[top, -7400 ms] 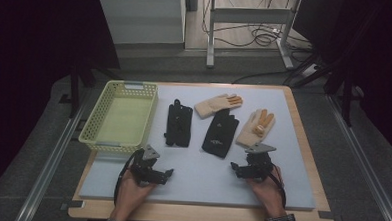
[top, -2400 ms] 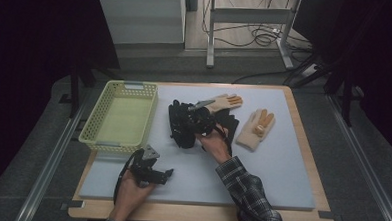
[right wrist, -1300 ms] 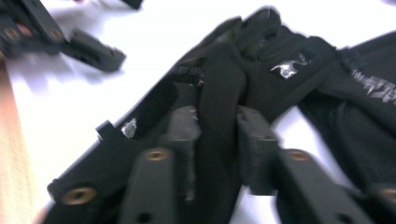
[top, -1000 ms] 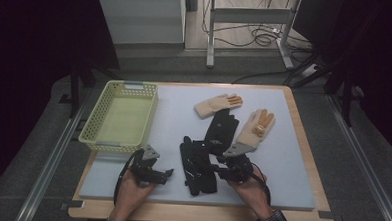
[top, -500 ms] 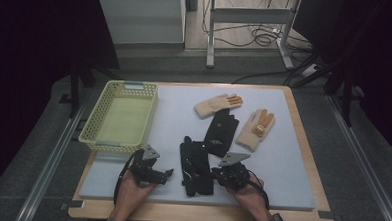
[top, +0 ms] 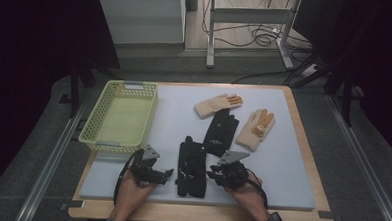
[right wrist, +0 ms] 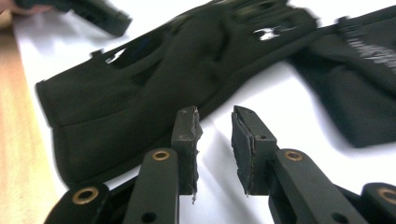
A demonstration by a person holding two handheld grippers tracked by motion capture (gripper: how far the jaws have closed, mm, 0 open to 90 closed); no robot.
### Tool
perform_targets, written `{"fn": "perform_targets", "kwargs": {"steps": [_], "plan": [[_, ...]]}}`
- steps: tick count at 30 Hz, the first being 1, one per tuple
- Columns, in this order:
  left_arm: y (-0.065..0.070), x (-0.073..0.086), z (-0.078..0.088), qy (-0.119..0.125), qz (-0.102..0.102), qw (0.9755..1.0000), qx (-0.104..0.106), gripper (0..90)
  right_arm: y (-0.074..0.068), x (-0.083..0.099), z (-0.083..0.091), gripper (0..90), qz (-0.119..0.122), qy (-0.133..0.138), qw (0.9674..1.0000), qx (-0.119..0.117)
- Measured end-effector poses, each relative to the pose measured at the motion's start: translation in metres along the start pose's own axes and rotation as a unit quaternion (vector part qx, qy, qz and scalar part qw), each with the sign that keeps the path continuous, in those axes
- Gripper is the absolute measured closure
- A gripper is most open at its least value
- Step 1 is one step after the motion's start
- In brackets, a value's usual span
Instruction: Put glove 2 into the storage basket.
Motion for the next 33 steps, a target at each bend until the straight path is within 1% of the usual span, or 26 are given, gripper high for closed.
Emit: {"fn": "perform_targets", "kwargs": {"steps": [2, 4, 8, 11, 12, 14, 17, 18, 19, 21, 22, 24, 25, 26, 27, 28, 30, 32, 33], "plan": [[0.000, 0.000, 0.000, 0.000, 0.000, 1.0000, 0.000, 6.5, 0.008, -0.002, 0.004, 68.4, -0.006, 0.006, 0.9999, 0.006], [0.000, 0.000, 0.000, 0.000, 0.000, 1.0000, 0.000, 6.6, 0.018, -0.005, 0.008, 67.4, -0.011, 0.009, 0.9998, 0.017], [0.000, 0.000, 0.000, 0.000, 0.000, 1.0000, 0.000, 6.5, 0.035, -0.011, 0.010, 64.2, -0.022, 0.013, 0.9991, 0.033], [0.000, 0.000, 0.000, 0.000, 0.000, 1.0000, 0.000, 6.5, 0.053, -0.017, 0.009, 61.2, -0.030, 0.014, 0.9981, 0.052], [0.000, 0.000, 0.000, 0.000, 0.000, 1.0000, 0.000, 6.5, 0.057, -0.019, 0.008, 60.3, -0.033, 0.015, 0.9978, 0.056], [0.000, 0.000, 0.000, 0.000, 0.000, 1.0000, 0.000, 6.5, 0.071, -0.024, 0.006, 56.9, -0.040, 0.016, 0.9967, 0.068], [0.000, 0.000, 0.000, 0.000, 0.000, 1.0000, 0.000, 6.5, 0.086, -0.032, 0.002, 52.5, -0.049, 0.017, 0.9954, 0.081], [0.000, 0.000, 0.000, 0.000, 0.000, 1.0000, 0.000, 6.6, 0.093, -0.036, 0.000, 49.4, -0.053, 0.019, 0.9947, 0.085], [0.000, 0.000, 0.000, 0.000, 0.000, 1.0000, 0.000, 6.5, 0.093, -0.036, 0.000, 49.4, -0.053, 0.019, 0.9947, 0.085], [0.000, 0.000, 0.000, 0.000, 0.000, 1.0000, 0.000, 6.5, 0.100, -0.040, -0.003, 45.6, -0.057, 0.018, 0.9940, 0.092], [0.000, 0.000, 0.000, 0.000, 0.000, 1.0000, 0.000, 6.5, 0.106, -0.045, -0.008, 42.2, -0.055, 0.013, 0.9936, 0.098], [0.000, 0.000, 0.000, 0.000, 0.000, 1.0000, 0.000, 6.5, 0.110, -0.048, -0.012, 39.1, -0.050, 0.008, 0.9935, 0.102], [0.000, 0.000, 0.000, 0.000, 0.000, 1.0000, 0.000, 6.5, 0.110, -0.048, -0.012, 39.1, -0.050, 0.008, 0.9935, 0.102], [0.000, 0.000, 0.000, 0.000, 0.000, 1.0000, 0.000, 6.6, 0.112, -0.049, -0.014, 37.2, -0.048, 0.004, 0.9933, 0.105], [0.000, 0.000, 0.000, 0.000, 0.000, 1.0000, 0.000, 6.5, 0.117, -0.051, -0.019, 33.7, -0.045, -0.003, 0.9927, 0.112], [0.000, 0.000, 0.000, 0.000, 0.000, 1.0000, 0.000, 6.5, 0.117, -0.051, -0.019, 33.7, -0.045, -0.003, 0.9927, 0.112], [0.000, 0.000, 0.000, 0.000, 0.000, 1.0000, 0.000, 6.5, 0.122, -0.052, -0.023, 29.7, -0.051, -0.008, 0.9927, 0.109], [0.000, 0.000, 0.000, 0.002, 0.003, 1.0000, 0.001, 6.5, 0.126, -0.052, -0.028, 25.3, -0.054, -0.016, 0.9935, 0.099], [0.000, 0.000, 0.000, 0.000, 0.000, 1.0000, 0.000, 6.6, 0.127, -0.051, -0.032, 23.1, -0.057, -0.022, 0.9939, 0.091]]}}
Point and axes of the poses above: each handheld gripper's, and its own axes: z roughly backward along the jaws, x roughly out of its underside, y roughly to its right, the point moved 8 cm from there along -z, roughly forward along the jaws, and after that the axes turned 4 degrees about -y, right-handed, at the moved point
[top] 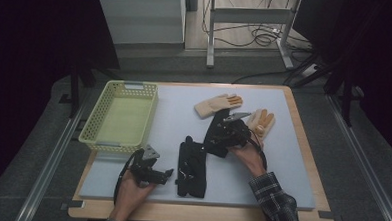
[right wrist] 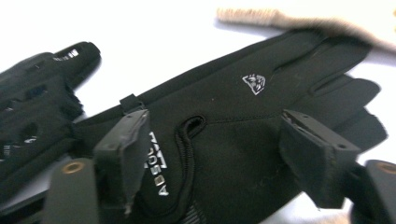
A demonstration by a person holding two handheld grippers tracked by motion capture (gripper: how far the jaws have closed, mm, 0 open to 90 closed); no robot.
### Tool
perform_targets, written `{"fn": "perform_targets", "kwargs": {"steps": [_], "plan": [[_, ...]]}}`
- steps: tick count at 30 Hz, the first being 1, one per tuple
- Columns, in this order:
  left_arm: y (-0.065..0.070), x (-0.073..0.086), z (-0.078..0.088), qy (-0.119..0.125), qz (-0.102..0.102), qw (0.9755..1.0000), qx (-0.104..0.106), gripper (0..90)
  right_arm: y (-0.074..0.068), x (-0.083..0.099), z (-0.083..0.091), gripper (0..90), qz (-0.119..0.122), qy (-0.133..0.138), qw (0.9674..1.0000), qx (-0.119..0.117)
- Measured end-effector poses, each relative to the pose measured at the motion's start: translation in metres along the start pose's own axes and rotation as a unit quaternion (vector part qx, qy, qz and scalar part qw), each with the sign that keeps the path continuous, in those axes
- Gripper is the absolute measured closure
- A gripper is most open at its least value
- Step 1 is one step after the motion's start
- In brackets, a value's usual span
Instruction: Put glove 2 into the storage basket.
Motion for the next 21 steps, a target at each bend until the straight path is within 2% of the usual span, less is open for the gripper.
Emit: {"fn": "perform_targets", "kwargs": {"steps": [2, 6, 7, 8, 9, 13, 15, 16, 18, 21], "plan": [[0.000, 0.000, 0.000, 0.000, 0.000, 1.0000, 0.000, 6.6, 0.003, 0.001, -0.005, 19.6, 0.000, -0.009, 1.0000, 0.002], [0.000, 0.000, 0.000, 0.000, 0.000, 1.0000, 0.000, 6.6, 0.010, -0.001, -0.009, 15.5, -0.008, -0.009, 0.9998, 0.013], [0.000, 0.000, 0.000, 0.000, 0.000, 1.0000, 0.000, 6.6, 0.013, 0.000, -0.013, 12.1, -0.011, -0.022, 0.9995, 0.018], [0.000, 0.000, 0.000, 0.000, 0.000, 1.0000, 0.000, 6.6, 0.013, 0.000, -0.013, 12.1, -0.011, -0.022, 0.9995, 0.018], [0.000, 0.000, 0.000, 0.000, 0.000, 1.0000, 0.000, 6.6, 0.013, 0.002, -0.018, 11.3, -0.022, -0.031, 0.9992, 0.009], [0.000, 0.000, 0.000, 0.000, 0.000, 1.0000, 0.000, 6.6, 0.011, 0.001, -0.021, 12.2, -0.011, -0.032, 0.9993, 0.016], [0.000, 0.000, 0.000, 0.000, 0.000, 1.0000, 0.000, 6.5, 0.010, 0.000, -0.022, 14.3, -0.014, -0.037, 0.9991, 0.018], [0.000, 0.000, 0.000, 0.000, 0.000, 1.0000, 0.000, 6.6, 0.009, -0.001, -0.020, 19.8, -0.014, -0.044, 0.9988, 0.019], [0.000, 0.000, 0.000, 0.000, 0.000, 1.0000, 0.000, 6.6, 0.008, -0.001, -0.020, 22.1, -0.012, -0.045, 0.9987, 0.019], [0.000, 0.000, 0.000, 0.000, 0.000, 1.0000, 0.000, 6.5, 0.009, -0.002, -0.019, 31.9, -0.025, -0.048, 0.9981, 0.030]]}}
Point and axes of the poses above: each handheld gripper's, and its own axes: z roughly backward along the jaws, x roughly out of its underside, y roughly to its right, the point moved 8 cm from there along -z, roughly forward along the jaws, and after that the axes turned 4 degrees about -y, right-handed, at the moved point
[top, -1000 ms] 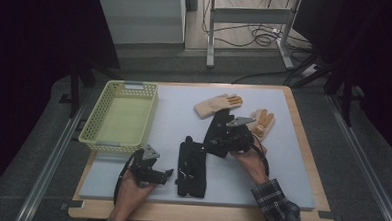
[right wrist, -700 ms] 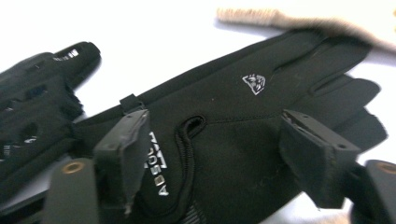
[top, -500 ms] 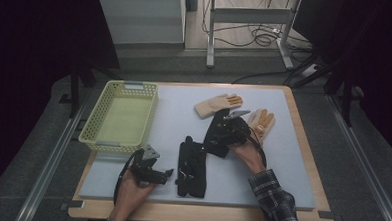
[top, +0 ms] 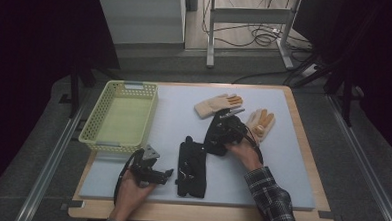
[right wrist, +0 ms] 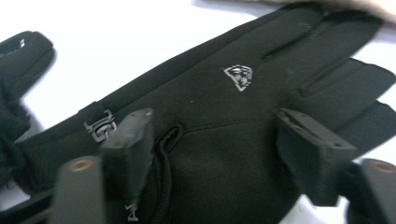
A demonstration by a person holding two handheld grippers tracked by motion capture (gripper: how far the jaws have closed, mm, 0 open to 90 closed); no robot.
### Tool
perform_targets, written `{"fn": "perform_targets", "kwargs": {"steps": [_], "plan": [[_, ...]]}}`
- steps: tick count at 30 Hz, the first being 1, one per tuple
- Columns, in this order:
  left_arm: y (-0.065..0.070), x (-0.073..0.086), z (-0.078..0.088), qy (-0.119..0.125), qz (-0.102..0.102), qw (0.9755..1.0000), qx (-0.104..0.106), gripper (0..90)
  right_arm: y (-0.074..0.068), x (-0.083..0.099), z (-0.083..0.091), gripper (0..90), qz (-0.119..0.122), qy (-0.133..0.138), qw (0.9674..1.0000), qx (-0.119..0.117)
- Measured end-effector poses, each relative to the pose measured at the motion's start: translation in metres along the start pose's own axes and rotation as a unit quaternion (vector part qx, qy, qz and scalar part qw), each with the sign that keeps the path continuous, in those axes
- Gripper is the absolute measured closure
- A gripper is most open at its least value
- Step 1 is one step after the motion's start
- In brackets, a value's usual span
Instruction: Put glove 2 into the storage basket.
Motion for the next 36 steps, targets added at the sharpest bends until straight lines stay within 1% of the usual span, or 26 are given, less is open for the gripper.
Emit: {"fn": "perform_targets", "kwargs": {"steps": [2, 3, 4, 5, 7, 8, 9, 10, 12, 16, 18, 21, 22, 23, 24, 26, 30, 32, 34, 36], "plan": [[0.000, 0.000, 0.000, 0.000, 0.000, 1.0000, 0.000, 6.5, 0.000, -0.001, 0.000, 35.7, -0.003, -0.002, 1.0000, 0.003], [0.000, 0.000, 0.000, 0.000, 0.000, 1.0000, 0.000, 6.6, 0.000, -0.001, 0.001, 39.3, -0.005, -0.005, 1.0000, 0.005], [0.000, 0.000, 0.000, 0.000, 0.000, 1.0000, 0.000, 6.6, -0.003, -0.002, 0.002, 47.4, -0.004, -0.007, 1.0000, 0.001], [0.000, 0.000, 0.000, 0.000, 0.000, 1.0000, 0.000, 6.6, -0.003, -0.002, 0.002, 47.4, -0.004, -0.007, 1.0000, 0.001], [0.000, 0.000, 0.000, 0.000, 0.000, 1.0000, 0.000, 6.6, -0.006, -0.002, 0.003, 57.1, 0.001, -0.006, 1.0000, -0.002], [0.000, 0.000, 0.000, 0.000, 0.000, 1.0000, 0.000, 6.6, -0.008, -0.002, 0.003, 62.2, 0.004, -0.004, 0.9999, -0.009], [0.000, 0.000, 0.000, 0.000, 0.000, 1.0000, 0.000, 6.5, -0.009, -0.002, 0.003, 68.1, 0.001, -0.002, 0.9999, -0.017], [0.000, 0.000, 0.000, 0.000, 0.000, 1.0000, 0.000, 6.5, -0.009, -0.002, 0.003, 68.1, 0.001, -0.002, 0.9999, -0.017], [0.000, 0.000, 0.000, 0.000, 0.000, 1.0000, 0.000, 6.6, -0.009, -0.002, 0.004, 71.7, -0.008, 0.001, 0.9996, -0.027], [0.000, 0.000, 0.000, 0.000, 0.000, 1.0000, 0.000, 6.5, -0.009, -0.002, 0.005, 73.1, -0.006, 0.006, 0.9995, -0.029], [0.000, 0.000, 0.000, 0.000, 0.000, 1.0000, 0.000, 6.6, -0.010, -0.002, 0.008, 73.6, 0.008, 0.010, 0.9998, -0.018], [0.000, 0.000, 0.000, 0.000, 0.000, 1.0000, 0.000, 6.5, -0.009, -0.003, 0.012, 73.8, 0.012, 0.015, 0.9997, -0.015], [0.000, 0.000, 0.000, 0.000, 0.000, 1.0000, 0.000, 6.6, -0.008, -0.004, 0.019, 73.9, 0.012, 0.022, 0.9996, -0.013], [0.000, 0.000, 0.000, 0.000, 0.000, 1.0000, 0.000, 6.6, -0.008, -0.004, 0.019, 73.9, 0.012, 0.022, 0.9996, -0.013], [0.000, 0.000, 0.000, 0.000, 0.000, 1.0000, 0.000, 6.6, -0.007, -0.004, 0.023, 73.9, 0.011, 0.026, 0.9995, -0.015], [0.000, 0.000, 0.000, 0.000, 0.000, 1.0000, 0.000, 6.6, -0.005, -0.005, 0.031, 74.0, 0.006, 0.035, 0.9992, -0.020], [0.000, 0.000, 0.000, 0.000, 0.000, 1.0000, 0.000, 6.6, -0.002, -0.007, 0.048, 74.0, 0.002, 0.057, 0.9980, -0.027], [0.000, 0.000, 0.000, 0.000, 0.000, 1.0000, 0.000, 6.6, -0.003, -0.006, 0.057, 74.0, 0.003, 0.062, 0.9976, -0.030], [0.000, 0.000, 0.000, 0.000, 0.000, 1.0000, 0.000, 6.5, -0.005, -0.006, 0.065, 73.9, 0.003, 0.074, 0.9966, -0.036], [0.000, 0.000, 0.000, 0.000, 0.000, 1.0000, 0.000, 6.6, -0.008, -0.006, 0.073, 73.9, 0.002, 0.082, 0.9956, -0.046]]}}
Point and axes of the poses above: each handheld gripper's, and its own axes: z roughly backward along the jaws, x roughly out of its underside, y roughly to its right, the point moved 8 cm from there along -z, roughly forward along the jaws, and after that the axes turned 4 degrees about -y, right-handed, at the moved point
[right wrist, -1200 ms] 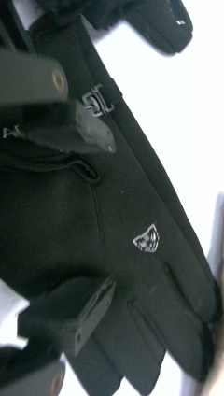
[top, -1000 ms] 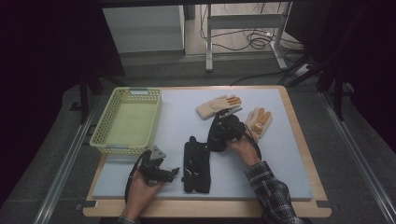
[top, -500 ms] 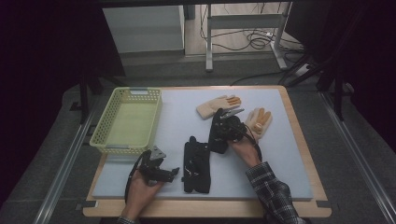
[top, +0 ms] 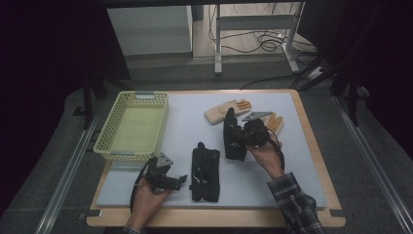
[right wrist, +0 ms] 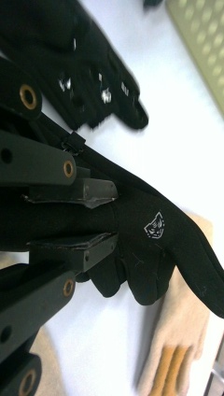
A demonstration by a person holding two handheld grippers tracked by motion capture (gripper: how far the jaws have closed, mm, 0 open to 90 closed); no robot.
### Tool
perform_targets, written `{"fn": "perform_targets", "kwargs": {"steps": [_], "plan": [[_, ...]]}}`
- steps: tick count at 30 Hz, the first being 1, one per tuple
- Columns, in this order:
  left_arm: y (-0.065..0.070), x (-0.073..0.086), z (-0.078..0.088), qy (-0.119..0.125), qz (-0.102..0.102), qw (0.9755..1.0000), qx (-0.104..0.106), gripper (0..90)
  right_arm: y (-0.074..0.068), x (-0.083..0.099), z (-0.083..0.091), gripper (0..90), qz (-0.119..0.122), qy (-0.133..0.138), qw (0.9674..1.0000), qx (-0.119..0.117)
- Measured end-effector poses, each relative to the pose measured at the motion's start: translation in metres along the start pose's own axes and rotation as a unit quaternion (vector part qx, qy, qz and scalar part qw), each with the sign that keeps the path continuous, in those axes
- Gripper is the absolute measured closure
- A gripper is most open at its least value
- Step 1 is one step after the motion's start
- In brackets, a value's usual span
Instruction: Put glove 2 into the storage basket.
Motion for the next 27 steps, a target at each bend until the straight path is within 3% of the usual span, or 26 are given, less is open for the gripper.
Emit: {"fn": "perform_targets", "kwargs": {"steps": [4, 6, 7, 14, 18, 22, 27], "plan": [[0.000, 0.000, 0.000, 0.000, -0.001, 1.0000, 0.000, 6.6, -0.015, -0.001, 0.014, 73.8, 0.008, 0.014, 0.9997, -0.019], [0.000, 0.000, 0.000, 0.000, -0.001, 1.0000, 0.000, 6.5, -0.030, -0.002, 0.024, 73.7, 0.017, 0.023, 0.9989, -0.036], [0.000, 0.000, 0.000, 0.000, -0.001, 1.0000, 0.000, 6.5, -0.030, -0.002, 0.024, 73.7, 0.017, 0.023, 0.9989, -0.036], [0.000, 0.000, 0.000, 0.002, 0.001, 1.0000, 0.000, 6.5, -0.082, -0.005, 0.038, 73.4, 0.044, 0.038, 0.9943, -0.089], [0.000, 0.000, 0.000, 0.001, 0.002, 1.0000, 0.000, 6.5, -0.104, -0.003, 0.034, 73.1, 0.048, 0.036, 0.9921, -0.110], [0.000, 0.000, 0.000, 0.002, 0.002, 1.0000, 0.000, 6.6, -0.124, 0.003, 0.018, 72.9, 0.051, 0.029, 0.9908, -0.121], [0.000, 0.000, 0.000, 0.002, 0.002, 1.0000, 0.000, 6.6, -0.135, 0.018, -0.008, 70.8, 0.051, 0.012, 0.9933, -0.103]]}}
Point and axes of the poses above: each handheld gripper's, and its own axes: z roughly backward along the jaws, x roughly out of its underside, y roughly to its right, the point moved 8 cm from there along -z, roughly forward along the jaws, and after that the axes turned 4 degrees about -y, right-handed, at the moved point
